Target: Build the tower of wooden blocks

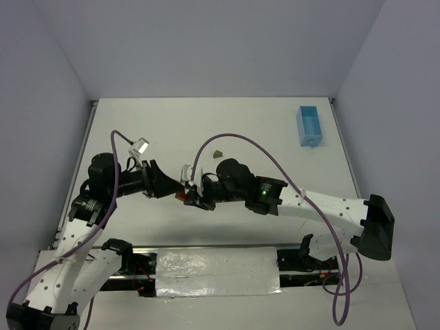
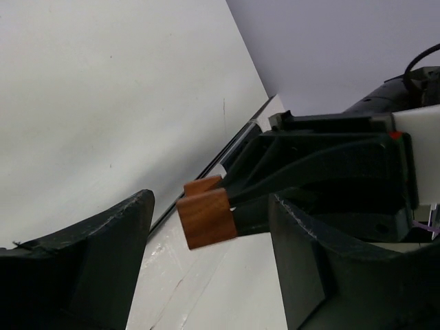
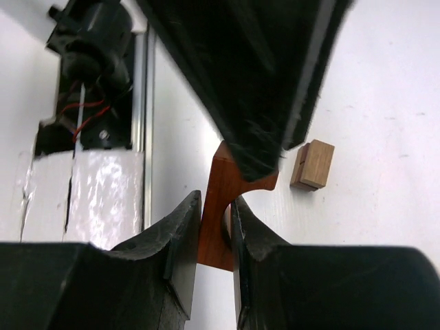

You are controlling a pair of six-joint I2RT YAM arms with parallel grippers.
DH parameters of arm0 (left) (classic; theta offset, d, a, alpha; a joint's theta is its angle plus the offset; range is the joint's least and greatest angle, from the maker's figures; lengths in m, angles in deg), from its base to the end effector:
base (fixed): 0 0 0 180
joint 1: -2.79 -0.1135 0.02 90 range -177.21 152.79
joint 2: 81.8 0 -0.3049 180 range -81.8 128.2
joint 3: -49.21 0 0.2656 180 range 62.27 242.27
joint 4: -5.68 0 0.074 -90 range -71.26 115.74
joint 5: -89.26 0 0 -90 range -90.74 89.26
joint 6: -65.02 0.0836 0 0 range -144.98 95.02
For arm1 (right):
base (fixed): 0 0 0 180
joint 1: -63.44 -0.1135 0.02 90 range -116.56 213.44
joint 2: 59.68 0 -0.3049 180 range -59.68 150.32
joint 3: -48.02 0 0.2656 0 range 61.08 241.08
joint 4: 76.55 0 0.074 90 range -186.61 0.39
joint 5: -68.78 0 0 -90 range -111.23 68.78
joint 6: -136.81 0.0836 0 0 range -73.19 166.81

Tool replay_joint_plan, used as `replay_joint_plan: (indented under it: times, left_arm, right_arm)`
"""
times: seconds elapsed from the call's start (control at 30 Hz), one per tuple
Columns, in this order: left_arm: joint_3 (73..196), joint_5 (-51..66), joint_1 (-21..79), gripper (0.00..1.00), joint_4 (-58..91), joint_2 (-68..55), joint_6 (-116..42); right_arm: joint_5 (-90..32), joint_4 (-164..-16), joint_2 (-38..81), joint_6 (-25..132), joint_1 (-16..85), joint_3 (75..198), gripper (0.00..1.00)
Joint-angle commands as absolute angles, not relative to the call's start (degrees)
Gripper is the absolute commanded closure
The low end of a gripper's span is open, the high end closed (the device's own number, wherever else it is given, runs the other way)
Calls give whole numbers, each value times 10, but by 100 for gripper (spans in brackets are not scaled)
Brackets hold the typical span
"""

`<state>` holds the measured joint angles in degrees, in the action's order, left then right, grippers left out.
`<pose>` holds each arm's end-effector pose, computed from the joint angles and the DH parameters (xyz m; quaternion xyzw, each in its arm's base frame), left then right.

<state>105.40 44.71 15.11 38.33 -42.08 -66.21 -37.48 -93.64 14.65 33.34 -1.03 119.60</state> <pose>0.1510 -0.0940 0.3467 0.0406 0.7721 -0.5253 0.3554 0.1289 0.3241 0.3420 -0.5727 0.5787 0.3494 0.4637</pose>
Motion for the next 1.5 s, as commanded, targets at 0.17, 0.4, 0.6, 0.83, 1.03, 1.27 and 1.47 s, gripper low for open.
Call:
replay_joint_plan:
  times: [0.17,0.4,0.6,0.83,1.03,1.27,1.47]
  left_arm:
    - [1083,472,154,27,412,-403,-632]
    - [1096,475,155,31,433,-400,-620]
    - [1086,485,158,46,431,-403,-622]
    - [1084,485,160,55,432,-401,-620]
    - [1085,467,160,99,433,-407,-629]
    - [1086,415,160,100,407,-423,-687]
    - [1081,341,160,100,404,-436,-787]
  right_arm:
    - [-392,-995,143,250,-27,1253,91]
    - [-384,-1012,156,240,-29,1272,91]
    - [-370,-1021,177,231,-33,1295,92]
    - [-352,-1025,194,229,-42,1314,92]
    - [-338,-1006,193,239,-42,1308,80]
    - [-256,-951,179,313,-42,1267,0]
    - [-135,-864,106,529,-42,1217,0]
